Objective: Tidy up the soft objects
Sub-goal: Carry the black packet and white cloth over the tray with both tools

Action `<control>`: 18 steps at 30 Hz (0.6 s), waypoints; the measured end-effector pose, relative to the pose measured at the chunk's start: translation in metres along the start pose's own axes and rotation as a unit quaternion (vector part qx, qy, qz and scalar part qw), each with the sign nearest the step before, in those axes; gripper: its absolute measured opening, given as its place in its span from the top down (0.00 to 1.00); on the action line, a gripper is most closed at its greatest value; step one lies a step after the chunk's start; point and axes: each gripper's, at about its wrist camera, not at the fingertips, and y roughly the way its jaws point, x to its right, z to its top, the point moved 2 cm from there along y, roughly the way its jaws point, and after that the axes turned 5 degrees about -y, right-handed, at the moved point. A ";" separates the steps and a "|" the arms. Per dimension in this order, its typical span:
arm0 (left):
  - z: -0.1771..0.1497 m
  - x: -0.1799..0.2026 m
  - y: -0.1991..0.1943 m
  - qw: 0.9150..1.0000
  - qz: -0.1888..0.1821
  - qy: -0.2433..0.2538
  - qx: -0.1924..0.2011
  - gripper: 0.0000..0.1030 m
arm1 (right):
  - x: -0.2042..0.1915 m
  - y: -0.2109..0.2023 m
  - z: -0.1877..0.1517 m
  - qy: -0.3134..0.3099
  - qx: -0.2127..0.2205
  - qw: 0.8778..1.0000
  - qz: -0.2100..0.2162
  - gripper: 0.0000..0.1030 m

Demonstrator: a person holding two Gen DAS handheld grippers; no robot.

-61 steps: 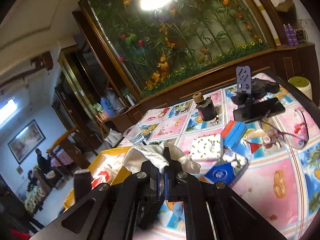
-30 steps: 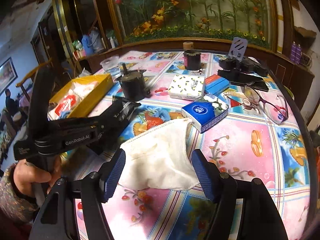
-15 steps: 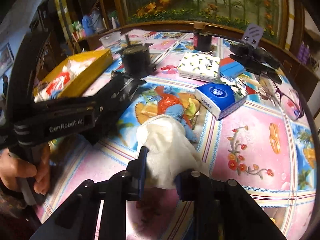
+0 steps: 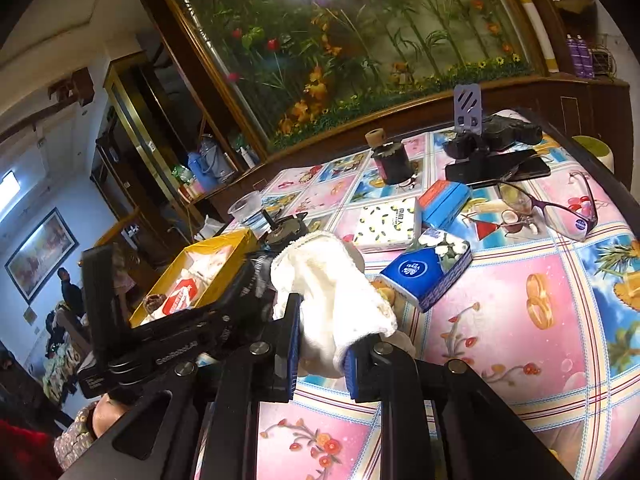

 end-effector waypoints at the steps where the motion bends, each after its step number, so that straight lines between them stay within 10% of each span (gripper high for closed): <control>1: 0.001 0.001 -0.003 1.000 0.000 0.000 0.006 0.77 | -0.001 0.000 0.001 0.001 0.002 1.000 -0.002 0.81; 18: 0.017 -0.050 -0.068 0.996 0.029 -0.048 0.074 0.77 | -0.092 0.068 0.028 -0.018 0.042 0.999 0.006 0.81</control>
